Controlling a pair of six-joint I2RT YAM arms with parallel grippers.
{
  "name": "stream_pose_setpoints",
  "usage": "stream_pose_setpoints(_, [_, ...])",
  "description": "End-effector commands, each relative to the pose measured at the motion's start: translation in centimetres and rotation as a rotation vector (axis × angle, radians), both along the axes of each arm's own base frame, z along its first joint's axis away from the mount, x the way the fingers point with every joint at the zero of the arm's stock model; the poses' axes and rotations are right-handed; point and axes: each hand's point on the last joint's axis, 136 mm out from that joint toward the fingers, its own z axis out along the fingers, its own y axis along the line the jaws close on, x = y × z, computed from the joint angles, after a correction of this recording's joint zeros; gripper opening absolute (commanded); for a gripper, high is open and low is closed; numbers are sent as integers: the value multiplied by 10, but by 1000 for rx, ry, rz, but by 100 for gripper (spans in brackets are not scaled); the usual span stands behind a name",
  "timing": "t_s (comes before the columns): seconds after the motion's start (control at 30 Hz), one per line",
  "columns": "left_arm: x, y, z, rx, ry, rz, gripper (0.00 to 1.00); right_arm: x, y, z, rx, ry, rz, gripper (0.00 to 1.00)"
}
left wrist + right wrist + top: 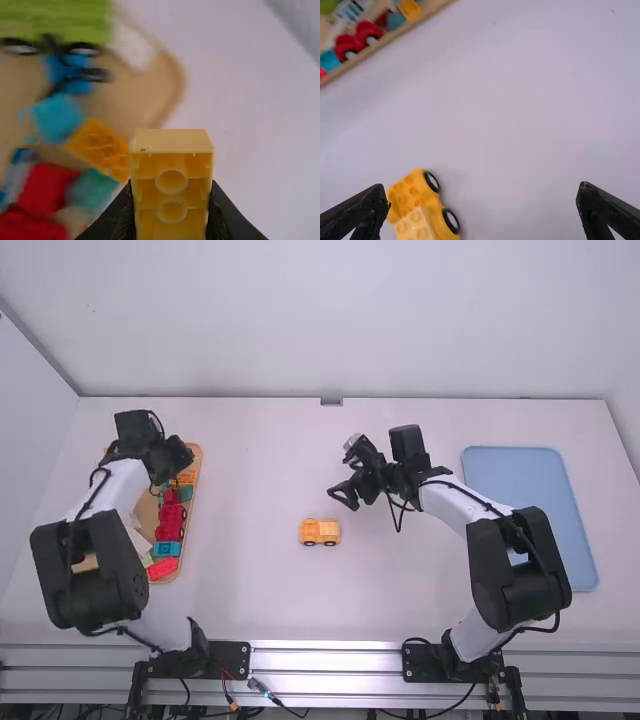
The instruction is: Assemble lego blocks to make yellow taxi
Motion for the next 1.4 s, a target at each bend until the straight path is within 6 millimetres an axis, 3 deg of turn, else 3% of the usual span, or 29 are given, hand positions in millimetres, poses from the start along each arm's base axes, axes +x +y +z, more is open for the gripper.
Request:
stream_pose_setpoints(0.0, [-9, -76, 21, -65, -148, -401, 2, -11, 16, 36, 147, -7, 105, 99])
stream_pose_setpoints(0.13, [-22, -129, 28, -108, -240, -593, 2, -15, 22, 48, 219, 14, 135, 99])
stream_pose_setpoints(0.17, [-23, -134, 28, -110, -246, -614, 2, -16, 23, 49, 224, 15, 139, 99])
stream_pose_setpoints(0.27, [-43, -183, 30, -157, -308, -835, 2, -27, 28, 60, 282, 5, 216, 99])
stream_pose_setpoints(0.37, [-58, -210, 32, -194, -341, -962, 2, -30, 29, 61, 299, 16, 236, 99])
stream_pose_setpoints(0.5, [-72, -232, 35, -217, -396, -1083, 2, -33, 31, 56, 318, 40, 257, 99])
stream_pose_setpoints(0.67, [-84, -246, 43, -272, -478, -1170, 2, -34, 29, 49, 355, 76, 284, 99])
stream_pose_setpoints(0.83, [-95, -253, 49, -319, -554, -1232, 2, -40, 24, 54, 468, 90, 378, 99])
stream_pose_setpoints(1.1, [-106, -258, 52, -343, -641, -1290, 2, -32, 24, 48, 501, 118, 377, 99])
stream_pose_setpoints(1.23, [-107, -261, 52, -339, -643, -1302, 2, -35, 24, 56, 528, 94, 418, 99])
stream_pose_setpoints(1.37, [-114, -277, 55, -331, -672, -1362, 2, -38, 35, 61, 529, 94, 436, 99])
